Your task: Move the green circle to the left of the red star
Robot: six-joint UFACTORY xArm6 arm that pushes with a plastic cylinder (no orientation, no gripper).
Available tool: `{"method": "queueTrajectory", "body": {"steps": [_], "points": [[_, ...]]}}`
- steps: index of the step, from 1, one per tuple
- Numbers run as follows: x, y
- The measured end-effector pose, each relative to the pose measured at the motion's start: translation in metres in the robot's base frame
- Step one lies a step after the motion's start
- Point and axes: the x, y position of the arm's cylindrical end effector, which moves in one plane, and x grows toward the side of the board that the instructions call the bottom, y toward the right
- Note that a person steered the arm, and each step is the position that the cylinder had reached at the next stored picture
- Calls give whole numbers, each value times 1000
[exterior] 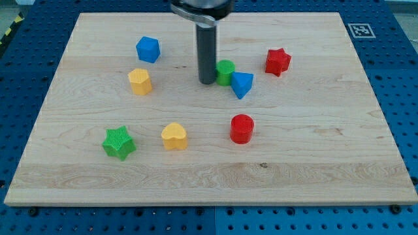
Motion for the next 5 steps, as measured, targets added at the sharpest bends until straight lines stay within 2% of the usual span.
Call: {"method": "queueTrajectory", "body": {"steps": [1,5], "points": [[0,22],[-19,41]]}}
